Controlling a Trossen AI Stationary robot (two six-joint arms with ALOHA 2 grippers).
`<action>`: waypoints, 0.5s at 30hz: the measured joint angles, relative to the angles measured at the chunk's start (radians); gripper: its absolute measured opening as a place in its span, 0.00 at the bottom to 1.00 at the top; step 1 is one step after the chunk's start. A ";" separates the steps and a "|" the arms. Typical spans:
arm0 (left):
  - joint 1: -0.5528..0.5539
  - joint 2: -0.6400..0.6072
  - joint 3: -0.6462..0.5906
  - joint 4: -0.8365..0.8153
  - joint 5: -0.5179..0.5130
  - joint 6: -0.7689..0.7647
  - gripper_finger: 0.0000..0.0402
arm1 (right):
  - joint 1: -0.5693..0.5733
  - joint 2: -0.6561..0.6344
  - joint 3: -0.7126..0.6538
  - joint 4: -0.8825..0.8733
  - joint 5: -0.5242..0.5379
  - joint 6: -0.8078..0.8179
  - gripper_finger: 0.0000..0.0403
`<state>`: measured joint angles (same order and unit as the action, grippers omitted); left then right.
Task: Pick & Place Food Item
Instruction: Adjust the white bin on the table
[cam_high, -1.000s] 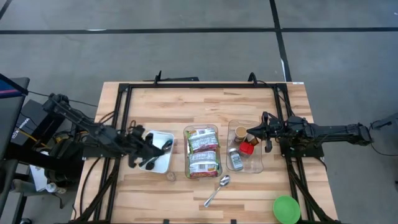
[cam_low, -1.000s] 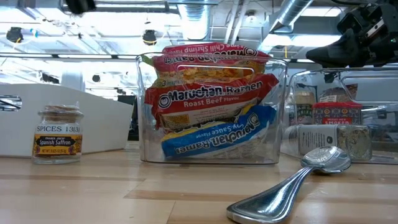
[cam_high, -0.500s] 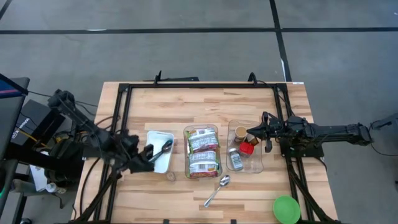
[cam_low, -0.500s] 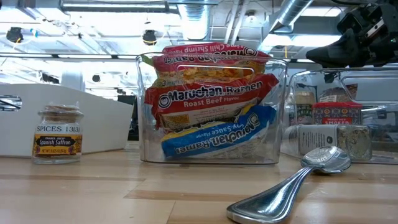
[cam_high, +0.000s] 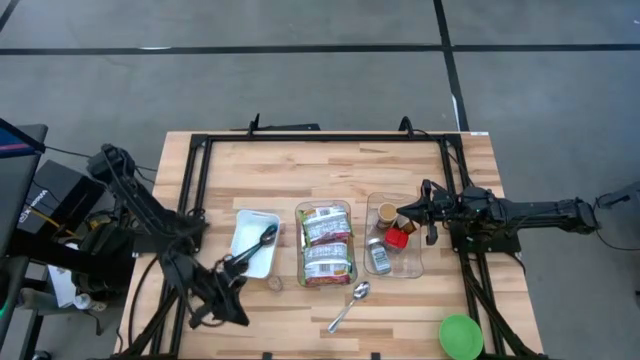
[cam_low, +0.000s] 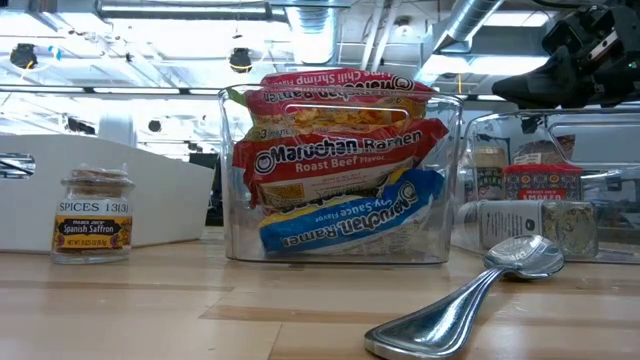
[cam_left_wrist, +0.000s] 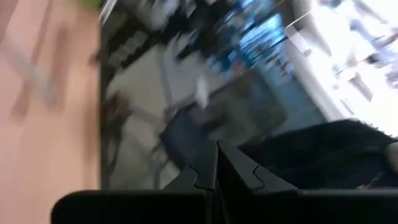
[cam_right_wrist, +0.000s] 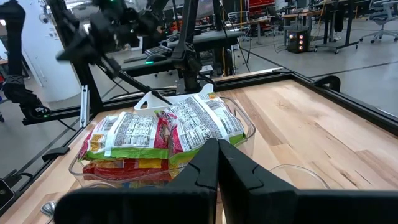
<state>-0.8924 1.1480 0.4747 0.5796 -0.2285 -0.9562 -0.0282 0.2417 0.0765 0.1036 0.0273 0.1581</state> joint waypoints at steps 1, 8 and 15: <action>-0.012 0.009 0.000 -0.036 0.000 -0.030 0.00 | 0.000 0.000 0.000 0.000 0.000 0.000 0.00; -0.081 0.065 0.000 -0.253 0.000 -0.293 0.00 | 0.000 0.000 0.000 0.000 0.000 0.000 0.00; -0.108 0.136 0.000 -0.353 -0.002 -0.478 0.00 | 0.000 0.000 0.000 0.000 0.000 0.000 0.00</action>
<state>-1.0004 1.2842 0.4747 0.2268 -0.2304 -1.4337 -0.0284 0.2417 0.0765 0.1036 0.0273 0.1581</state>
